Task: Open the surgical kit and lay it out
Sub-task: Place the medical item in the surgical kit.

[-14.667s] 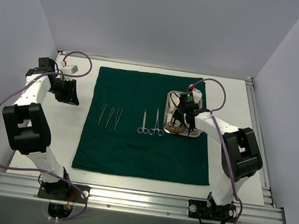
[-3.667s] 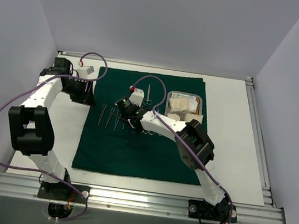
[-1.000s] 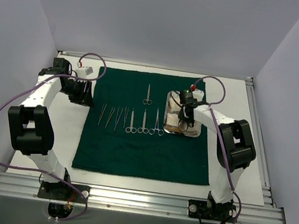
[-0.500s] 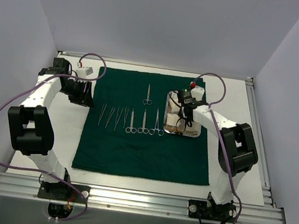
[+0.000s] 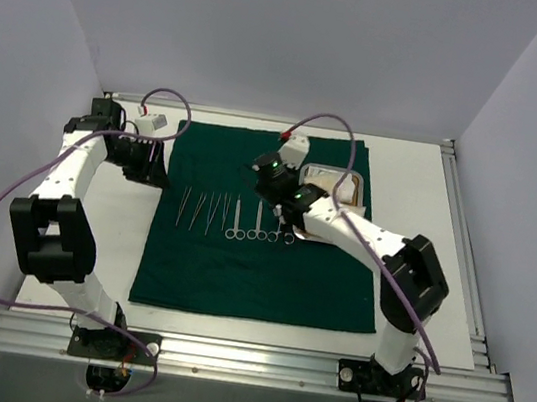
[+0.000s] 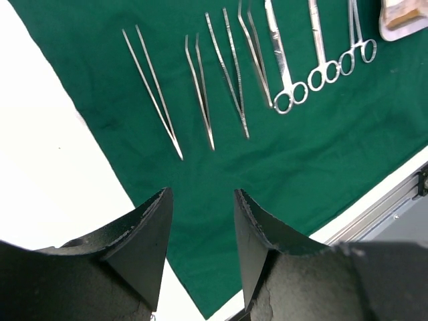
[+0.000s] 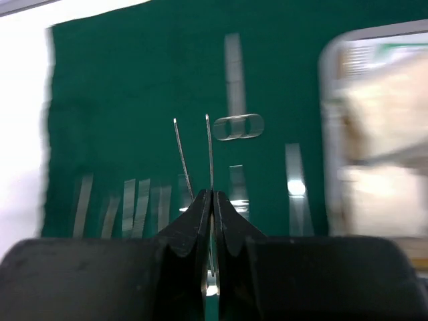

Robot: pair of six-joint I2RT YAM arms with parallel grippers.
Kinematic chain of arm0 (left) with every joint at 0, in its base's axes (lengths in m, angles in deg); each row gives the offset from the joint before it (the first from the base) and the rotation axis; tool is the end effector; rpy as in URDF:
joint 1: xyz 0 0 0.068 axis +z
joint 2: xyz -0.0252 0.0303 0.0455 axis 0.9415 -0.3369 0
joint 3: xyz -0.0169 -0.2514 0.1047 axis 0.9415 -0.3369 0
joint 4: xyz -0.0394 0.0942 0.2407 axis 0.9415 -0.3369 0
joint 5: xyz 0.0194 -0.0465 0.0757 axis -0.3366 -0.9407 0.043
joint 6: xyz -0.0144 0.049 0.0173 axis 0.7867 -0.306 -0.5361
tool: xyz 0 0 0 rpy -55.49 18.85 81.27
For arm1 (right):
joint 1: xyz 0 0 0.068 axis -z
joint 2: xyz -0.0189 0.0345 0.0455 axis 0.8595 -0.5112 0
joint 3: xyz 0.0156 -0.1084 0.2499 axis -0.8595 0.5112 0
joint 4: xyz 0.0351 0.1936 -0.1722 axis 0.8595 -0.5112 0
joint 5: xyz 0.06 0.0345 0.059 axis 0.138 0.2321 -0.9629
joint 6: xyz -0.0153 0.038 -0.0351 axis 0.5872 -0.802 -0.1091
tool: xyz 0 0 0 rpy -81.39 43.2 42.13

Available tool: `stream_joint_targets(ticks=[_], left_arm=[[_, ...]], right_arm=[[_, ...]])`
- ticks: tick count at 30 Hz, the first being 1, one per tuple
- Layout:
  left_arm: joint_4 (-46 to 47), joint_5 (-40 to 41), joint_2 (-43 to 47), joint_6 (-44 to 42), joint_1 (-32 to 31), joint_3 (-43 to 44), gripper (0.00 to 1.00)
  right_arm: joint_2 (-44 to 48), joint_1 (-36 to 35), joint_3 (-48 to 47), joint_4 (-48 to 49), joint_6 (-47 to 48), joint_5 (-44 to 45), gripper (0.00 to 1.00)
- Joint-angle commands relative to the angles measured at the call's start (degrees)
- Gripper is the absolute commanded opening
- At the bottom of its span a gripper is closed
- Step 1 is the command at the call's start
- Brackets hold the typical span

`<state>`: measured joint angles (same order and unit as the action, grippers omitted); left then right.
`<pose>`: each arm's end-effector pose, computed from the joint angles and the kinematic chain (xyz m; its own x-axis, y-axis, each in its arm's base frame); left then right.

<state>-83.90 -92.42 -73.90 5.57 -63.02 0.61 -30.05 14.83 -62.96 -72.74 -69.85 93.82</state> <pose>0.3413 0.0232 0.2756 -0.8798 0.0877 -0.4672 0.3156 0.8428 -0.4360 0.3087 0.2793 0.2849 -0.4256 0.3424 -0.8376 -0.0720 0.9099 0.4085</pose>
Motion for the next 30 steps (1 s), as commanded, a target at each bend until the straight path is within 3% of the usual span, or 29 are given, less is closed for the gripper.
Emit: stream_joint_targets(ticks=[1, 7, 16, 20, 26, 30], left_arm=[[-1.23, -3.18, 3.73, -0.30, 0.45, 2.80, 0.50], [-0.18, -1.52, 3.91, -0.40, 2.81, 1.49, 0.51], [3.17, 0.95, 1.10, -0.83, 10.99, -2.47, 0.51], [3.78, 1.03, 0.40, -1.80, 10.99, -3.61, 0.51], [4.49, 0.34, -0.57, -1.89, 11.17, -3.97, 0.50], [4.57, -0.02, -1.01, -1.97, 11.26, -3.97, 0.50]], right_arm=[[-5.63, -5.56, -4.85, 8.68, -3.37, -2.24, 0.00], [-23.45, -10.06, -22.77, 8.69, -4.95, -11.99, 0.00], [-37.97, -12.88, -41.41, 5.62, -7.60, -14.83, 0.00], [-37.64, -13.58, -40.11, 6.05, -9.26, -12.29, 0.00], [-32.45, -13.94, -28.00, 10.44, -15.14, -6.48, 0.00], [-32.71, -13.94, -26.74, 9.48, -16.90, -6.04, 0.00]])
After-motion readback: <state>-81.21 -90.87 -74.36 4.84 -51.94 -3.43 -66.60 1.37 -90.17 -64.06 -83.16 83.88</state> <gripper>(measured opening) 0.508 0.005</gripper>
